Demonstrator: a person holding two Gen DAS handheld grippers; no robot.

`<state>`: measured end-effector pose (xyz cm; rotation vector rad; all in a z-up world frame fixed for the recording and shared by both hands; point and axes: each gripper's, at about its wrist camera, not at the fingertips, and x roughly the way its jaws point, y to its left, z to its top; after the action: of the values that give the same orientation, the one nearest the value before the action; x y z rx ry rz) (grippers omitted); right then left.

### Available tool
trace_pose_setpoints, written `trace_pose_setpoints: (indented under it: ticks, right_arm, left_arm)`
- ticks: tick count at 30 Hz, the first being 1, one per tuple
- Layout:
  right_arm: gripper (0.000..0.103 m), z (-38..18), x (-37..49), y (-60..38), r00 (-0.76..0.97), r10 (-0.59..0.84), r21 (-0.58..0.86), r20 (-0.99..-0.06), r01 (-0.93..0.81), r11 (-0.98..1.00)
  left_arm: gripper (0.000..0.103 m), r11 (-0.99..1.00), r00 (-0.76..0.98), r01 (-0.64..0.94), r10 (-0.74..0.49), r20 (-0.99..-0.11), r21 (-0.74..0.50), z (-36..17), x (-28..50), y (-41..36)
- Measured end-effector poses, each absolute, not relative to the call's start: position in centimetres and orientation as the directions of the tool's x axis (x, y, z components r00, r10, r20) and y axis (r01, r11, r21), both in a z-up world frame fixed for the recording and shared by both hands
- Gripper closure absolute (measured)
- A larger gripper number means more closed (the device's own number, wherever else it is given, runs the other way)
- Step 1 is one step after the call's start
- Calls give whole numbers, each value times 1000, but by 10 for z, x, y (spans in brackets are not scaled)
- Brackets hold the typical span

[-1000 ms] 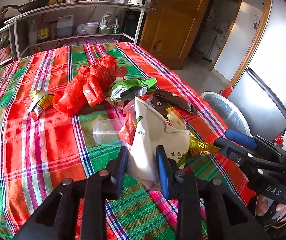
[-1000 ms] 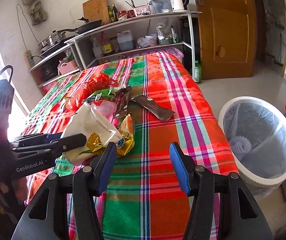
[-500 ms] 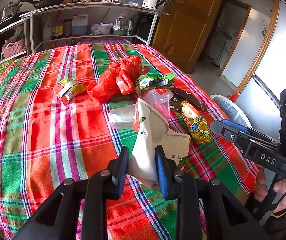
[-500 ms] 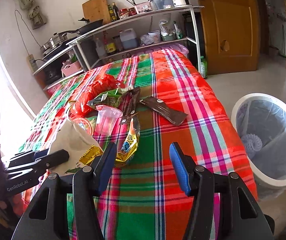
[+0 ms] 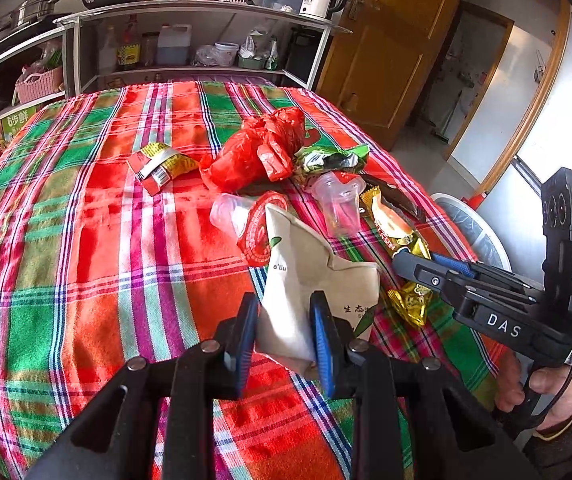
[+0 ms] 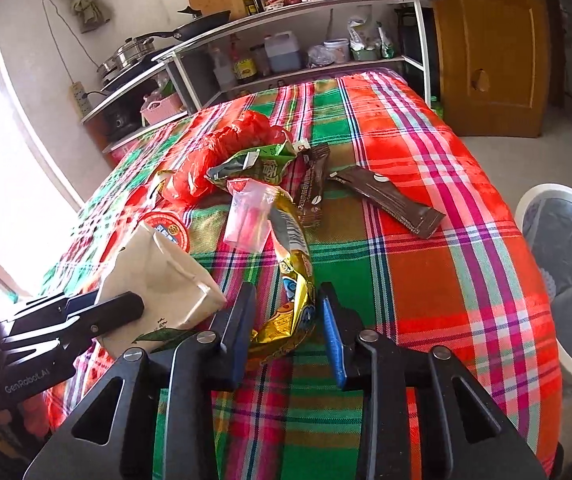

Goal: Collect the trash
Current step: 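Grasp the white paper bag with the left gripper while the right gripper grasps the gold wrapper, then carry the paper bag and gold wrapper over the bin and open both grippers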

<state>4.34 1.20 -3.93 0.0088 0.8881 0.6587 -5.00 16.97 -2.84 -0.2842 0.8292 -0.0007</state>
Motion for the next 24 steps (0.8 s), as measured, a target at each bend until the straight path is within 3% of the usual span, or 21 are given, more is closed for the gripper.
trace_pose_setpoints:
  ticks: [1, 4, 24]
  right_arm:
    - [83, -40, 43, 11, 452, 531, 267, -717, -525, 808]
    - [88, -41, 44, 8, 457, 526, 263, -717, -521, 812]
    - [91, -20, 31, -27, 546, 512, 260, -663, -473, 842]
  left_arm:
    - [75, 962, 678, -109, -112, -726, -251, -28, -50, 170]
    - [75, 962, 679, -104, -118, -725, -254, -28, -50, 168]
    - [77, 972, 689, -44, -137, -712, -229, -14, -40, 137]
